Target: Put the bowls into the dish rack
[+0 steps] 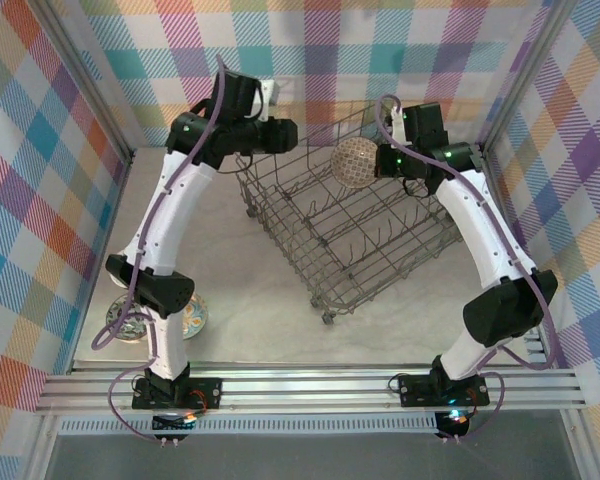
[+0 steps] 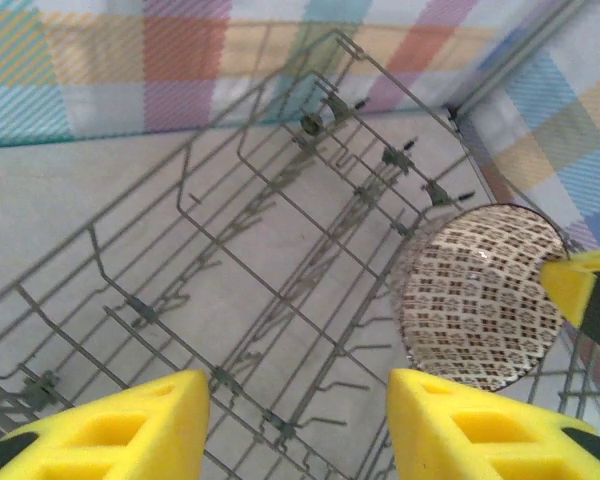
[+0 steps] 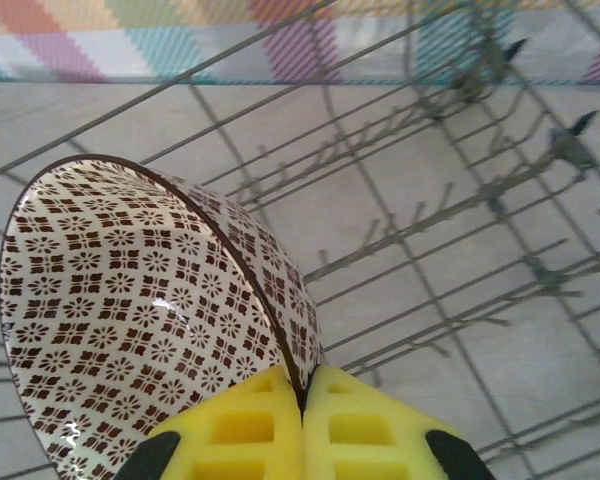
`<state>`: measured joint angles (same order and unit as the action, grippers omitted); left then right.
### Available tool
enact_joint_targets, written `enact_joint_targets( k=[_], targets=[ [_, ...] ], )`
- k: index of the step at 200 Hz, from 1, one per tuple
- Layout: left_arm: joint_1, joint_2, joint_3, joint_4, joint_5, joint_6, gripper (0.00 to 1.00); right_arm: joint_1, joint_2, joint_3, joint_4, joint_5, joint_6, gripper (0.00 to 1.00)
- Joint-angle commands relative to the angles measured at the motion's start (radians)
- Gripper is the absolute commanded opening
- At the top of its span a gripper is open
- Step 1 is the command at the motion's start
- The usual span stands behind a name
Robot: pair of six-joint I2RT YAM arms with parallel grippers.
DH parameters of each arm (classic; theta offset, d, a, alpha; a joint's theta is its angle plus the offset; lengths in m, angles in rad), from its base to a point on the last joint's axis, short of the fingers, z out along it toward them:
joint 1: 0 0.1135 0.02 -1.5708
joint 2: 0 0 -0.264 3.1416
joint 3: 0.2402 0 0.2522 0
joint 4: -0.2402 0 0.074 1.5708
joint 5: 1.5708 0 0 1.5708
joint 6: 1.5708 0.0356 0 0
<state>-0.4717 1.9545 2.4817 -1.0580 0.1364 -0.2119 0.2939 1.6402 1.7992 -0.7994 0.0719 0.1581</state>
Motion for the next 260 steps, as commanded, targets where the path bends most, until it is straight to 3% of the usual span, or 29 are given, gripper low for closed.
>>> enact_joint_targets(
  k=[1,30,67,133,229,260],
  targets=[
    [0.037,-0.041,-0.088,0.082,0.123,0.015,0.52,-0.047,0.000,0.050,0.005,0.152,-0.027,0.00],
    [0.094,-0.126,-0.259,0.157,0.143,-0.003,0.53,-0.086,0.002,0.016,0.074,0.304,-0.111,0.00],
    [0.145,-0.199,-0.437,0.257,0.160,-0.031,0.54,-0.113,-0.003,-0.099,0.307,0.521,-0.304,0.00],
    [0.184,-0.241,-0.532,0.263,0.194,-0.047,0.54,-0.110,0.008,-0.306,0.770,0.789,-0.685,0.00],
    [0.205,-0.207,-0.521,0.280,0.265,-0.018,0.54,-0.044,0.006,-0.524,1.227,0.928,-1.045,0.00],
    [0.211,-0.218,-0.553,0.297,0.278,-0.014,0.54,-0.042,-0.010,-0.554,1.197,0.937,-1.010,0.00]
  ],
)
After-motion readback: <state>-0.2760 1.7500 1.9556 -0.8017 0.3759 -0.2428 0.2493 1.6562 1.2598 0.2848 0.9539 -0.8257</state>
